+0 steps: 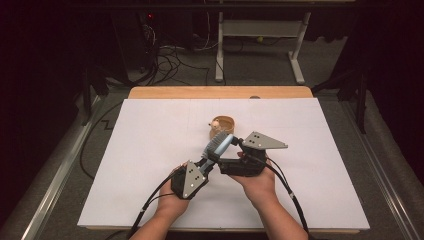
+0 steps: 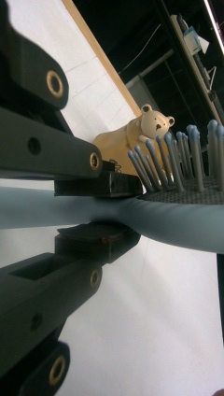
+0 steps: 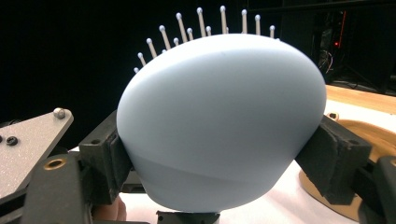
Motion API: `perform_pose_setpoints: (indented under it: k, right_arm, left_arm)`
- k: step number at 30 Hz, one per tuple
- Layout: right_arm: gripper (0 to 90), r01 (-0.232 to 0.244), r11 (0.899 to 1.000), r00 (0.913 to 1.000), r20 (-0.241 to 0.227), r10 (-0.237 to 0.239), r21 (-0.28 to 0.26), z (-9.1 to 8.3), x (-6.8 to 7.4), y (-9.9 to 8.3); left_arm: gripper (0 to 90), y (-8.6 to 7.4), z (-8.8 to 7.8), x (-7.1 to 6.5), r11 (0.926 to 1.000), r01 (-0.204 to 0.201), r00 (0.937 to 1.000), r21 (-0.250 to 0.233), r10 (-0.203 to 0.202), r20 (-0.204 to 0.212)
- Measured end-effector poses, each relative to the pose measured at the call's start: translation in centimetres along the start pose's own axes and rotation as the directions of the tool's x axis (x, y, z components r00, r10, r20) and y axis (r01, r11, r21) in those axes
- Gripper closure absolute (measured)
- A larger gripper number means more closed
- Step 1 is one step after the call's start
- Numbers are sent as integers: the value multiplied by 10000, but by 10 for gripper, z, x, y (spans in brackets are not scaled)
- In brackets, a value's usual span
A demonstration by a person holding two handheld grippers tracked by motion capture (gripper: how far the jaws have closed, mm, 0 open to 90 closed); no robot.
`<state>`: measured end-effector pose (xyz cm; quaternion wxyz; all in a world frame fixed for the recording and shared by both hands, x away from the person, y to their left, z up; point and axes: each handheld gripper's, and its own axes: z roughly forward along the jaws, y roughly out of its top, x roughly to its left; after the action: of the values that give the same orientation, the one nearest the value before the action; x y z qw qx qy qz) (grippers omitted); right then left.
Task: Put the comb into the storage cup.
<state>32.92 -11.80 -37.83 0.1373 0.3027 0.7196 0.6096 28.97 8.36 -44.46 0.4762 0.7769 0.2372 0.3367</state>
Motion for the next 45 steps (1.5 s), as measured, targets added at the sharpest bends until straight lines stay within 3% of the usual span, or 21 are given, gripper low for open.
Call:
perform_pose_setpoints:
  k: [9, 19, 25, 30, 42, 45]
  right_arm:
    - [213, 30, 10000, 10000, 31, -30, 50, 1, 2, 1]
    - [213, 30, 10000, 9999, 104, -30, 15, 0, 1, 2]
    - [213, 20, 10000, 9998, 205, -18, -78, -1, 1, 4]
    - [213, 58, 9997, 9995, 311, -51, -223, -3, 0, 9]
    - [214, 107, 9996, 9989, 460, -94, -267, -8, -3, 9]
    - [213, 119, 9994, 9986, 517, -103, -312, -12, -5, 9]
  left_arm:
    - [709, 0, -1, 2, 10000, 71, 9999, 22, -72, 77]
    - [504, -1, -3, 9, 9986, 514, 9977, 116, -518, 435]
    - [365, -2, -8, 20, 9942, 1079, 9921, -39, -1074, 644]
    - [326, -7, -16, 29, 9958, 896, 9923, -180, -877, 878]
    - [154, -24, -27, 47, 9845, 1743, 9771, -180, -1706, 1271]
    - [144, -31, -32, 54, 9823, 1861, 9765, -225, -1824, 1146]
